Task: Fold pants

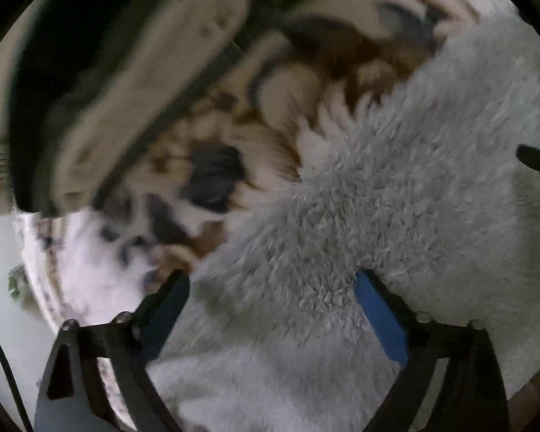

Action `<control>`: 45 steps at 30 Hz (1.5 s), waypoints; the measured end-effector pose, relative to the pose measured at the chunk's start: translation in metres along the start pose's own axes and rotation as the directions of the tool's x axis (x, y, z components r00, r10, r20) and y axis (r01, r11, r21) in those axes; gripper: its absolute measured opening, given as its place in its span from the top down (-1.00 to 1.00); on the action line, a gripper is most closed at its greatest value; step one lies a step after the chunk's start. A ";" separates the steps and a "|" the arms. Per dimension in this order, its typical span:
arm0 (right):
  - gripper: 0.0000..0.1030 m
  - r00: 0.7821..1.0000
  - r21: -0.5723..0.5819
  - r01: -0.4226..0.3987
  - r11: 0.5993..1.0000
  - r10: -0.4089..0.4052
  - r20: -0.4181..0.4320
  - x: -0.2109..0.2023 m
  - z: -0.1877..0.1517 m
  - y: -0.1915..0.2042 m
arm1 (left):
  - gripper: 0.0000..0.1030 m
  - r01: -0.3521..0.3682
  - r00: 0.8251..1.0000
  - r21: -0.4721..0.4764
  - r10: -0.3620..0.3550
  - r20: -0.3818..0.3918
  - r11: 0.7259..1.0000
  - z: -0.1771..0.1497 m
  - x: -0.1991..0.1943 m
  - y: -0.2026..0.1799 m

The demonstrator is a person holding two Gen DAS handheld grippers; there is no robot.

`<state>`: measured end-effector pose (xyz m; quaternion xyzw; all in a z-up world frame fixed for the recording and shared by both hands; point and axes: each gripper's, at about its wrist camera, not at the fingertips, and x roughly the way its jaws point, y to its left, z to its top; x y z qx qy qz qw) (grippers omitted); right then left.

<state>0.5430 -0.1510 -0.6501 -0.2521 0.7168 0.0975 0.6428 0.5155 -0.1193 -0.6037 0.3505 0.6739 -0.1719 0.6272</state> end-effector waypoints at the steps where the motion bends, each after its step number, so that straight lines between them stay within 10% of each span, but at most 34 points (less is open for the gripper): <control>1: -1.00 1.000 -0.026 -0.002 1.000 0.002 -0.010 0.007 0.003 0.002 | -0.78 0.019 1.000 0.007 -0.019 0.001 1.000 0.001 0.005 0.001; 6: -0.81 0.995 -0.098 -0.075 0.992 0.068 -0.070 0.047 0.020 0.001 | -0.73 0.143 0.989 0.008 -0.143 0.040 0.990 0.000 0.016 0.018; 9: -0.53 0.990 -0.073 -0.133 0.988 0.130 -0.047 0.049 0.021 -0.008 | -0.25 0.213 0.974 -0.001 -0.212 0.079 0.977 -0.008 0.006 0.030; 11: -0.06 0.989 -0.062 -0.146 0.987 0.146 -0.012 0.042 0.017 -0.012 | 0.39 0.249 0.965 -0.015 -0.247 0.090 0.968 -0.013 -0.004 0.036; 14: 0.71 0.988 0.009 -0.151 0.988 0.151 0.042 0.026 0.006 -0.026 | 0.75 0.253 0.961 -0.017 -0.250 0.118 0.967 -0.022 -0.025 0.041; 25: 0.81 0.953 0.227 -0.148 0.962 0.078 0.292 -0.062 -0.075 -0.043 | 0.79 0.257 0.922 -0.207 -0.175 0.346 0.944 -0.119 -0.140 0.066; 33: 0.81 0.911 0.284 -0.117 0.952 -0.011 0.412 -0.128 -0.198 0.051 | 0.79 0.269 0.916 -0.374 -0.116 0.384 0.887 -0.206 -0.152 -0.035; 45: 0.61 0.974 0.210 -0.197 0.958 0.167 0.153 -0.024 -0.336 0.173 | 0.68 0.277 0.961 -0.569 -0.234 0.149 0.774 -0.294 -0.027 -0.142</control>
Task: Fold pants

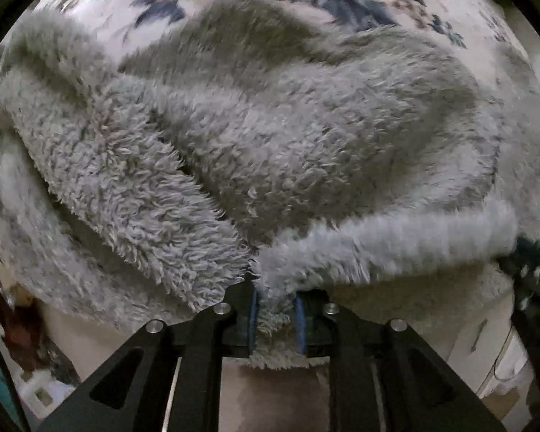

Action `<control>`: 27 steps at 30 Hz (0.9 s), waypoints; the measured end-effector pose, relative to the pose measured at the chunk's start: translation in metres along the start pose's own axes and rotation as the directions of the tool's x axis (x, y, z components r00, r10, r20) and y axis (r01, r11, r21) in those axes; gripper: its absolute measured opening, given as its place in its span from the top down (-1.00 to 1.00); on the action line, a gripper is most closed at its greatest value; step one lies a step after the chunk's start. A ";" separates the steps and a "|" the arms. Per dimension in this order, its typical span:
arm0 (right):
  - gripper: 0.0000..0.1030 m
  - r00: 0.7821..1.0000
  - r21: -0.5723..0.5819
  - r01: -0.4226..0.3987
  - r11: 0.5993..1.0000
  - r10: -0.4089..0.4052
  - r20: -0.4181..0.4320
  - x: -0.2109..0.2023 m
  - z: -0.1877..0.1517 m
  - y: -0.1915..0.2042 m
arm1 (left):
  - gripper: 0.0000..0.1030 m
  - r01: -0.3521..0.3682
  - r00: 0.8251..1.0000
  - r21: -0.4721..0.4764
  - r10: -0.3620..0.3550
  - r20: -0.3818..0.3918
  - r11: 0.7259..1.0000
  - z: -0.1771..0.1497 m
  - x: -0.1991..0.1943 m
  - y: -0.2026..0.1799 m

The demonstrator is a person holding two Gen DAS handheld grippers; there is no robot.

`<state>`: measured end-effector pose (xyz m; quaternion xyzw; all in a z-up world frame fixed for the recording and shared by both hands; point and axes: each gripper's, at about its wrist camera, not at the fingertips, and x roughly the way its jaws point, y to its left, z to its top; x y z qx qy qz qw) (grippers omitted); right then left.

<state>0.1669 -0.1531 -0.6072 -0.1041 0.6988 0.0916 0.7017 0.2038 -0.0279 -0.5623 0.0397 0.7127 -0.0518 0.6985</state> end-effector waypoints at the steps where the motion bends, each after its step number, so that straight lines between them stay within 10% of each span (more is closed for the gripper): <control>1: 0.27 0.999 0.013 -0.015 1.000 0.016 -0.044 0.007 -0.001 -0.002 | 0.63 0.010 1.000 -0.014 -0.010 0.022 1.000 -0.001 -0.004 0.002; 4: -0.67 0.990 0.099 -0.123 0.987 0.130 -0.063 0.005 -0.006 -0.019 | 0.26 0.048 0.997 -0.040 -0.045 0.068 0.998 -0.005 -0.018 0.006; 8: -0.67 0.973 0.288 -0.219 0.932 0.232 -0.013 -0.018 -0.020 -0.059 | -0.77 0.104 0.990 -0.071 -0.096 0.104 0.992 -0.013 -0.038 0.012; 14: -0.67 0.985 0.516 -0.166 0.840 0.119 0.124 -0.068 -0.012 -0.144 | -0.80 0.008 0.970 -0.154 0.030 0.239 0.988 -0.014 -0.088 0.021; 22: -0.65 0.993 0.642 0.103 0.760 -0.120 -0.017 -0.018 0.101 -0.236 | -0.80 -0.148 0.927 -0.162 0.194 0.321 0.976 0.054 -0.076 0.009; 24: 0.02 0.980 0.580 0.190 0.792 -0.191 -0.060 0.012 0.119 -0.241 | -0.80 -0.159 0.924 -0.152 0.201 0.325 0.975 0.059 -0.076 0.004; 25: 0.84 0.970 0.584 0.240 0.775 -0.218 -0.110 0.021 0.115 -0.248 | -0.80 -0.159 0.924 -0.146 0.200 0.326 0.976 0.060 -0.076 0.002; 27: 0.80 0.984 0.696 0.140 0.704 -0.176 -0.020 0.010 0.091 -0.264 | -0.80 -0.144 0.927 -0.138 0.182 0.328 0.980 0.059 -0.080 -0.001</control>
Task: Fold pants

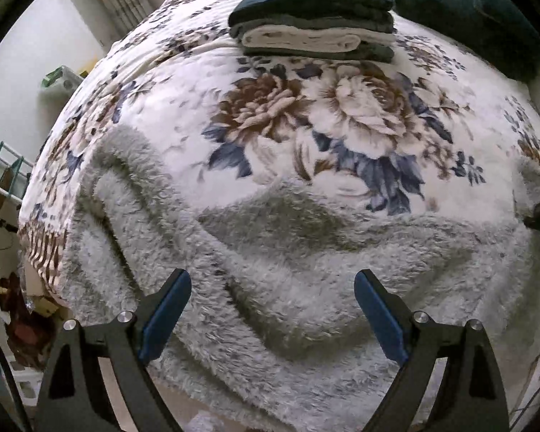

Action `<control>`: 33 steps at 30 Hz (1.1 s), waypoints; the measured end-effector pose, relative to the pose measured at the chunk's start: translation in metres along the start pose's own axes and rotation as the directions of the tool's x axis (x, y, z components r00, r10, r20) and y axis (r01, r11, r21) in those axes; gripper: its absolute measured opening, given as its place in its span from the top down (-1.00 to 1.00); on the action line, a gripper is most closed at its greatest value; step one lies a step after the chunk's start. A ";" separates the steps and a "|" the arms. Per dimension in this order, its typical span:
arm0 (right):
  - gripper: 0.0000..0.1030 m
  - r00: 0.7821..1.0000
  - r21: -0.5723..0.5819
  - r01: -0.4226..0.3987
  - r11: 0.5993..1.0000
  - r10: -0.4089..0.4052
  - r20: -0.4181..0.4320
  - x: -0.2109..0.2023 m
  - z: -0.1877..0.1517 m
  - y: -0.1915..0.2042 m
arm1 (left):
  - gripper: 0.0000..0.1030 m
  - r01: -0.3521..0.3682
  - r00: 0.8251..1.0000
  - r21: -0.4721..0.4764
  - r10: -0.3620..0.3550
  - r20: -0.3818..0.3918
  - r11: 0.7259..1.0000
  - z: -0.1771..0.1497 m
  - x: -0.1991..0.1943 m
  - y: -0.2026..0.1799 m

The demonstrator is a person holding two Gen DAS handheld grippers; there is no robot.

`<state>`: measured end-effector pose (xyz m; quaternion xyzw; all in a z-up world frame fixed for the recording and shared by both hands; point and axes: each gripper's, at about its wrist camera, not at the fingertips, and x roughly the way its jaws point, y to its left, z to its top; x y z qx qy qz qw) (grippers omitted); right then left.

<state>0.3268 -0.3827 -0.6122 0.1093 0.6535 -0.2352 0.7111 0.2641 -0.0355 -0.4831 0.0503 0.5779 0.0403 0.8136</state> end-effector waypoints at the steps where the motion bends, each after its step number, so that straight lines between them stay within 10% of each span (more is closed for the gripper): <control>1: 0.80 1.000 0.045 -0.018 0.999 0.018 0.018 -0.007 -0.004 -0.014 | -0.80 0.007 1.000 -0.002 -0.007 0.002 1.000 -0.002 -0.004 -0.001; 7: 0.80 0.993 0.363 -0.119 0.924 0.105 0.057 -0.042 -0.091 -0.152 | -0.80 0.050 0.998 -0.011 -0.051 -0.035 0.999 -0.018 -0.007 -0.008; 10: 0.80 0.978 0.555 -0.163 0.816 0.208 -0.019 -0.009 -0.134 -0.204 | -0.80 0.056 0.997 0.003 -0.056 -0.059 0.998 -0.027 -0.003 -0.016; 12: 0.78 0.921 0.690 -0.257 0.677 0.387 -0.037 0.024 -0.160 -0.228 | -0.80 0.059 0.996 0.014 -0.058 -0.067 0.998 -0.030 -0.001 -0.021; 14: 0.55 0.906 0.701 -0.312 0.641 0.422 0.017 0.026 -0.168 -0.237 | -0.80 0.059 0.996 0.028 -0.057 -0.072 0.998 -0.033 0.000 -0.024; 17: -0.12 0.913 0.638 -0.373 0.674 0.388 0.124 0.002 -0.165 -0.242 | -0.80 0.061 0.995 0.037 -0.058 -0.076 0.997 -0.035 0.000 -0.028; 23: -0.20 0.899 0.655 -0.396 0.643 0.416 0.136 0.026 -0.136 -0.255 | -0.80 0.067 0.994 0.028 -0.065 -0.085 0.997 -0.039 0.003 -0.035; 24: -0.17 0.899 0.662 -0.383 0.645 0.426 0.105 0.039 -0.130 -0.253 | -0.80 0.070 0.994 0.023 -0.068 -0.090 0.997 -0.040 0.004 -0.037; 26: 0.87 0.889 0.656 -0.396 0.642 0.446 0.100 0.051 -0.124 -0.248 | -0.80 0.069 0.993 0.022 -0.066 -0.096 0.997 -0.043 0.006 -0.040; 33: 0.90 0.959 0.556 -0.283 0.781 0.215 0.186 -0.026 -0.143 -0.259 | -0.80 0.095 0.991 -0.007 -0.095 -0.089 0.995 -0.057 0.003 -0.032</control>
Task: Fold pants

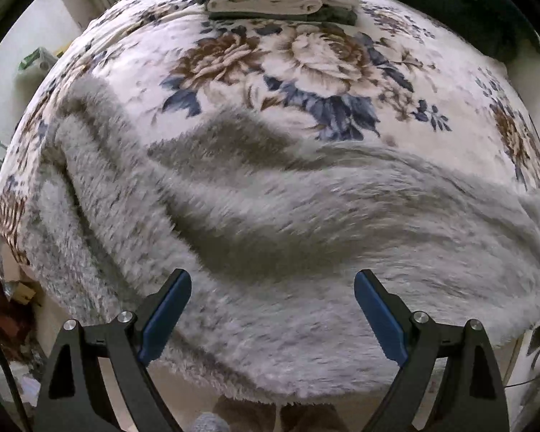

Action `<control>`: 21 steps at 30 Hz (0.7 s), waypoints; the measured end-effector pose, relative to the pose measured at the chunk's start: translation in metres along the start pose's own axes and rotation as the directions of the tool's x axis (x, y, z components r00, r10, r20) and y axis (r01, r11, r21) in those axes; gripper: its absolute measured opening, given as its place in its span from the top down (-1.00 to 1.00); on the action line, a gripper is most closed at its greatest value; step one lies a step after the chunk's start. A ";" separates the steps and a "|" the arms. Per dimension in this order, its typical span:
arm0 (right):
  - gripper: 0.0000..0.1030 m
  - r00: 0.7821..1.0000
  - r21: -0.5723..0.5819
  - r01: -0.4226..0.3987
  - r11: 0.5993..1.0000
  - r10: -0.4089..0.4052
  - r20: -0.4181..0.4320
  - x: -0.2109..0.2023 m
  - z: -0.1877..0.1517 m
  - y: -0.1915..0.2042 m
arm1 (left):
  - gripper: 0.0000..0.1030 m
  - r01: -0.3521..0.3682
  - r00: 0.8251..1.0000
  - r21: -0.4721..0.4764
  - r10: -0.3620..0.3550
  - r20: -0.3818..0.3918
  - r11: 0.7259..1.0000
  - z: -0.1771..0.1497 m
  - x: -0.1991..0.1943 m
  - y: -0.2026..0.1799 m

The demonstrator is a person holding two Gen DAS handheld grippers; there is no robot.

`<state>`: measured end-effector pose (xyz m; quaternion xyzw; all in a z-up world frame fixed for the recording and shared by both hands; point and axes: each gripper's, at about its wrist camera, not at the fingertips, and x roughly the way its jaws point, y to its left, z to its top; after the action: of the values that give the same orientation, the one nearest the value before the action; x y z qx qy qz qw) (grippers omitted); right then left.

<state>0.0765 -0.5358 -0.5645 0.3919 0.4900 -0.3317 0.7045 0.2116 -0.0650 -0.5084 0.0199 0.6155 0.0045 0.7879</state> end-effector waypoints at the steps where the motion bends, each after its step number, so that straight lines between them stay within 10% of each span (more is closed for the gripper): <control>1: 0.89 1.000 -0.001 0.018 1.000 -0.018 -0.013 0.004 0.001 -0.003 | -0.80 0.003 1.000 -0.013 -0.003 -0.011 1.000 -0.003 0.002 0.005; 6: 0.48 0.958 0.104 -0.099 0.990 0.123 -0.259 0.055 -0.009 -0.020 | -0.80 -0.005 0.999 -0.098 0.001 -0.036 0.995 -0.011 -0.001 0.032; 8: -0.12 0.962 0.088 -0.133 0.987 0.150 -0.228 0.045 -0.023 -0.007 | -0.80 -0.005 1.000 -0.126 0.002 -0.021 0.992 -0.008 -0.012 0.047; 14: -0.18 0.940 0.051 -0.134 0.990 0.144 -0.310 0.033 -0.112 0.044 | -0.80 -0.007 0.999 -0.239 0.017 0.041 0.971 0.023 -0.044 0.115; 21: -0.18 0.879 0.096 -0.081 0.992 0.116 -0.462 0.069 -0.214 0.095 | -0.80 -0.001 0.997 -0.355 -0.027 -0.073 0.935 0.101 -0.019 0.189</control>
<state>0.0859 -0.3086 -0.6538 0.5102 0.6119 -0.2093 0.5670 0.3079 0.1202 -0.4591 -0.1267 0.6344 0.1108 0.7545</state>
